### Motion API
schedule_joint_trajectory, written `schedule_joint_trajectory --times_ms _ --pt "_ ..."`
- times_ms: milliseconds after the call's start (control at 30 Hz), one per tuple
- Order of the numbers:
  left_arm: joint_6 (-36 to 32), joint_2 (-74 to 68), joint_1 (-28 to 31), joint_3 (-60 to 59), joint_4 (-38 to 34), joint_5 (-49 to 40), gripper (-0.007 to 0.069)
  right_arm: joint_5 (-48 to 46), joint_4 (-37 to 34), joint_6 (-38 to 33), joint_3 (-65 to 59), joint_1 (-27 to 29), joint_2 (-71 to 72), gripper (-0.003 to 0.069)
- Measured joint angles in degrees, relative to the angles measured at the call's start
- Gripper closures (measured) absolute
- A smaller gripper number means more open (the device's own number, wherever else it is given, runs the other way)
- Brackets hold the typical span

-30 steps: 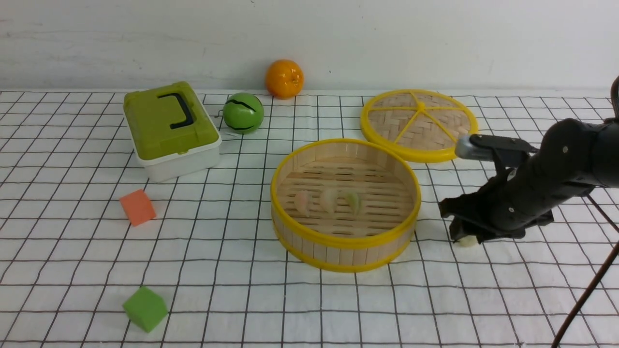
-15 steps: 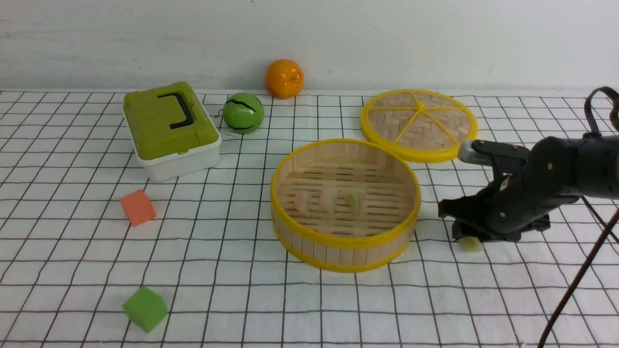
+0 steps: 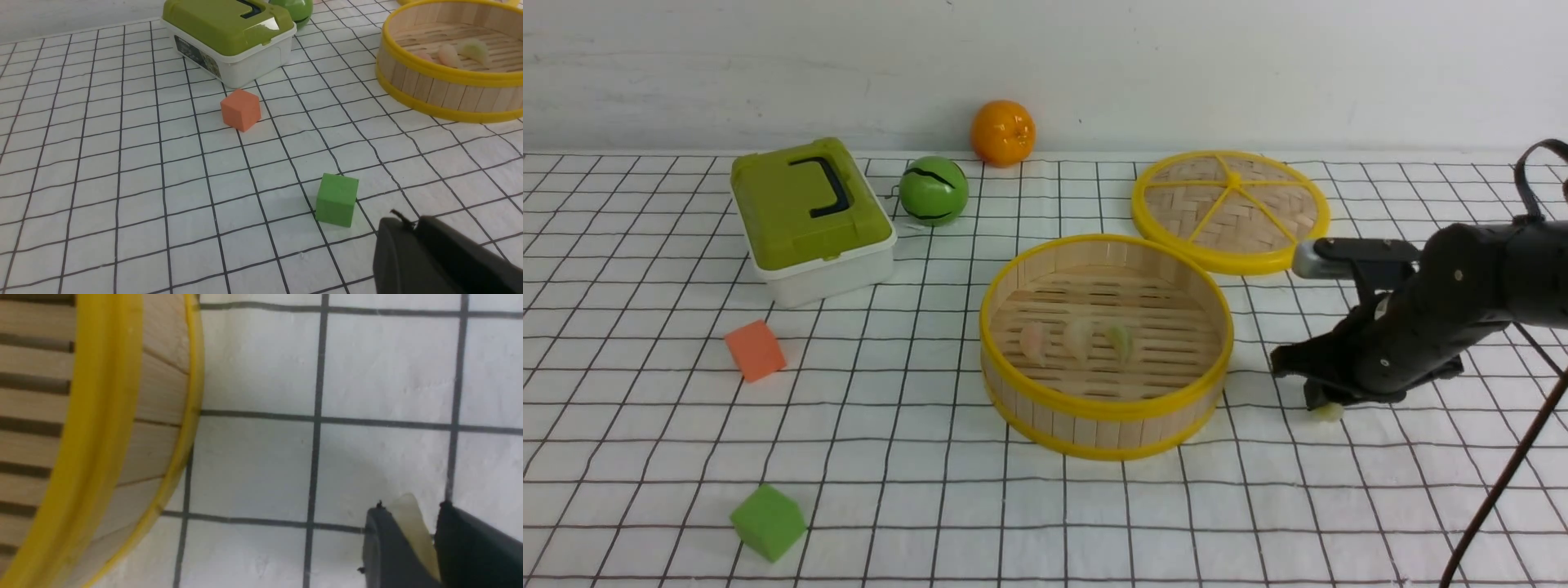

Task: Put the dumplings into the steamer on the table with the white tablecloth.
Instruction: 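Reach for and grasp a dumpling lying on the table beside the steamer, then place the dumpling in the bamboo steamer basket with the right gripper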

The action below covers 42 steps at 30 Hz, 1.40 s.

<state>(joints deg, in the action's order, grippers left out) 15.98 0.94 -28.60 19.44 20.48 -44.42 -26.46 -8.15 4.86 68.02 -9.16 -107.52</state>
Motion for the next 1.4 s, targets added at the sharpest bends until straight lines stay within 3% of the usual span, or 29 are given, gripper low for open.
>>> schedule_joint_trajectory --times_ms 233,367,567,967,1067,1200,1233,1300,1400 --pt "0.0 0.0 0.0 0.0 0.0 0.0 0.0577 -0.3 -1.5 -0.8 2.1 -0.4 7.0 0.0506" --pt "0.0 0.0 0.0 0.0 0.1 0.0 0.0573 0.2 -4.5 -3.3 7.0 -4.2 7.7 0.0511" --pt "0.0 0.0 0.0 0.0 0.2 0.0 0.0568 4.9 -6.3 -6.5 15.1 -10.8 1.0 0.0517" --pt "0.0 0.0 0.0 0.0 0.2 -0.1 0.0555 7.7 -5.0 -6.9 15.8 -10.8 -10.7 0.0518" --pt "0.0 0.0 0.0 0.0 0.2 -0.1 0.0553 9.5 -5.4 -6.9 15.9 -10.8 -10.8 0.0471" --pt "0.0 0.0 0.0 0.0 0.2 -0.1 0.0552 9.1 -5.8 -6.9 15.9 -10.8 -10.5 0.0325" --pt "0.0 0.0 0.0 0.0 0.2 -0.1 0.0552 9.1 -5.8 -6.9 15.9 -10.8 -10.5 0.0325" --pt "0.0 0.0 0.0 0.0 0.3 -0.1 0.055 7.7 -5.9 -6.9 15.9 -10.8 -9.1 0.0258" --pt "0.0 0.0 0.0 0.0 0.7 -0.1 0.0549 5.0 -5.6 -6.9 15.9 -10.8 -5.3 0.0237"
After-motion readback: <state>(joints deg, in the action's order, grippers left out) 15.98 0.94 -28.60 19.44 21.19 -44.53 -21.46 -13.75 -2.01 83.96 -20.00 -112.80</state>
